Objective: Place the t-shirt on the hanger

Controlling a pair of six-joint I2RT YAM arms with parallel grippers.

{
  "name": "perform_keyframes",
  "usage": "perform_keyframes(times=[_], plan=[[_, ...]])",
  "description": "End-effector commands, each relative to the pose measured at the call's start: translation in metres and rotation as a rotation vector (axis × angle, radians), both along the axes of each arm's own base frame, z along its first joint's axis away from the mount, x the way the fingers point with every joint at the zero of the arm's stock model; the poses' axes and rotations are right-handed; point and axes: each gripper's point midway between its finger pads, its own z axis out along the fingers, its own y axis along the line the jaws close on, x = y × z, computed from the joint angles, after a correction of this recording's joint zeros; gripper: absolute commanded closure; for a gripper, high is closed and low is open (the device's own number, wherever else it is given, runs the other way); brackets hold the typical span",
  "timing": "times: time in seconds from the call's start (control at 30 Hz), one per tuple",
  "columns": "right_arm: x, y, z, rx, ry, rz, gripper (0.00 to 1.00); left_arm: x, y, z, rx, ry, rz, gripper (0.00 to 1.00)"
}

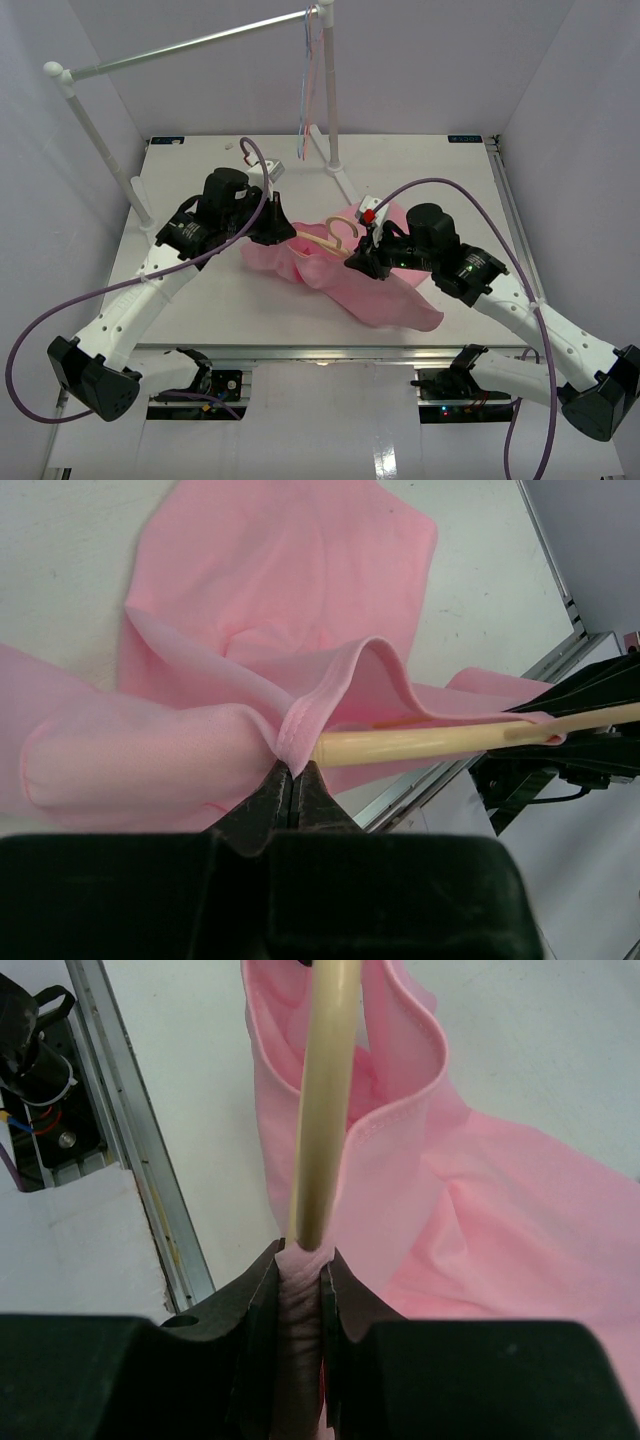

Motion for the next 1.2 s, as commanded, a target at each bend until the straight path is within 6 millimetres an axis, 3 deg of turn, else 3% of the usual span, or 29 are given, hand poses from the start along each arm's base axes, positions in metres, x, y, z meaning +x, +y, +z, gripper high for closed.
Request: perform_keyframes(times=[0.0,0.13,0.23,0.37,0.4,0.57,0.77,0.97,1.17], plan=[[-0.011,0.025,0.032,0.095,-0.085,0.086,0.92,-0.002,-0.013,0.008,-0.014,-0.022,-0.042,1.0],[-0.015,0.03,0.014,0.057,-0.075,0.09,0.92,-0.013,-0.029,0.036,-0.057,-0.082,-0.134,0.97],[-0.022,0.029,0.007,0.065,-0.069,0.112,0.92,-0.02,-0.032,0.053,-0.07,-0.136,-0.191,0.78],[-0.036,0.023,0.006,0.093,-0.083,0.154,0.92,-0.03,-0.025,0.064,-0.055,-0.184,-0.226,0.5],[-0.039,0.022,0.006,0.105,-0.092,0.162,0.92,-0.034,-0.022,0.064,-0.05,-0.189,-0.235,0.47],[-0.05,0.015,0.019,0.157,-0.126,0.194,0.92,-0.045,-0.002,0.068,0.026,-0.239,-0.24,0.41],[-0.06,0.009,0.032,0.193,-0.116,0.198,0.92,-0.062,0.022,0.086,0.078,-0.332,-0.244,0.4],[-0.067,0.0,0.044,0.211,-0.122,0.189,0.92,-0.095,0.021,0.094,0.076,-0.512,-0.485,0.42],[-0.071,-0.004,0.058,0.229,-0.133,0.196,0.92,-0.102,0.005,0.082,0.078,-0.552,-0.663,0.39]])
